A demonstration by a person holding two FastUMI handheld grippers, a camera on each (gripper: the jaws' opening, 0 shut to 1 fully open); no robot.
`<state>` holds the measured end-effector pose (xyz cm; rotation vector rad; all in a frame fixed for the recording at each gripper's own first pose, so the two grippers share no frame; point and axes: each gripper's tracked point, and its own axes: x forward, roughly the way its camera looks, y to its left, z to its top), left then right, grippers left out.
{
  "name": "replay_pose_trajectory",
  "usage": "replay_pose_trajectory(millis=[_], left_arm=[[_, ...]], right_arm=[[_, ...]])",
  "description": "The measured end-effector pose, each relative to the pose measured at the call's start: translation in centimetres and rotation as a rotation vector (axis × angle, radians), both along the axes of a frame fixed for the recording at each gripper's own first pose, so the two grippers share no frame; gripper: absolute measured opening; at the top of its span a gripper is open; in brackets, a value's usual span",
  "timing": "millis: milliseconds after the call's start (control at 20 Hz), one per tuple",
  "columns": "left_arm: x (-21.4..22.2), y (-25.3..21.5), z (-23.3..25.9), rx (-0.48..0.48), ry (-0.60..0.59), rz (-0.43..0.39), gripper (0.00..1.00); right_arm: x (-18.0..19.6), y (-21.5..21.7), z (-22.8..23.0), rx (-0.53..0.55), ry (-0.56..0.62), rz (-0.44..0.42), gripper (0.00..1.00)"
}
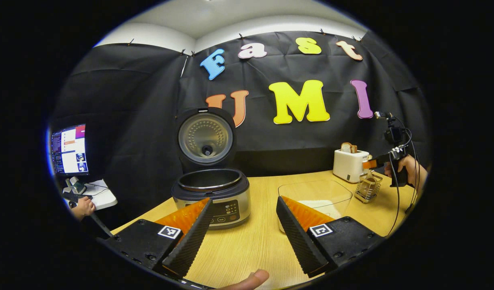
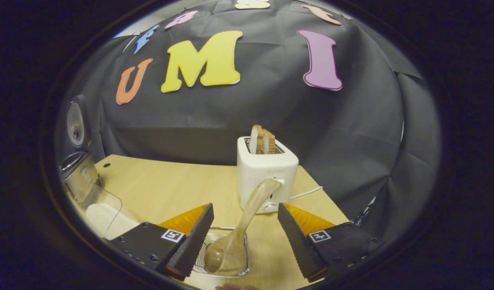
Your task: Close the left gripper, press the button to open the rice cooker; take a wooden spoon from the chopstick holder with the right hand, scoop a spoonful of rice and pour it into the rice cooker, then put the wooden spoon back into the chopstick holder.
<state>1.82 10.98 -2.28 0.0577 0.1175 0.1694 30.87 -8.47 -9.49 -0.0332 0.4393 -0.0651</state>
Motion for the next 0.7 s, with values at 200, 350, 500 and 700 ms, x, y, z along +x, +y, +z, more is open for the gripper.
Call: replay_pose_trajectory(millis=[200, 350, 500, 700], left_arm=[[0.3, 0.2, -0.2, 0.010, 0.004, 0.003, 0.99], [0.3, 0.4, -0.5, -0.002, 0.010, 0.007, 0.99], [0.3, 0.6, -0.6, 0.000, 0.019, 0.015, 0.99], [0.2, 0.8, -0.6, 0.002, 0.021, 0.020, 1.00]], right_arm=[[2.0, -1.1, -3.0, 0.001, 0.104, -0.061, 0.96], [2.5, -1.0, -3.9, 0.074, 0.131, -0.080, 0.89], [2.8, -0.4, -4.9, 0.162, 0.173, -0.086, 0.75], [2.8, 0.4, -4.7, 0.169, 0.185, -0.059, 0.37]])
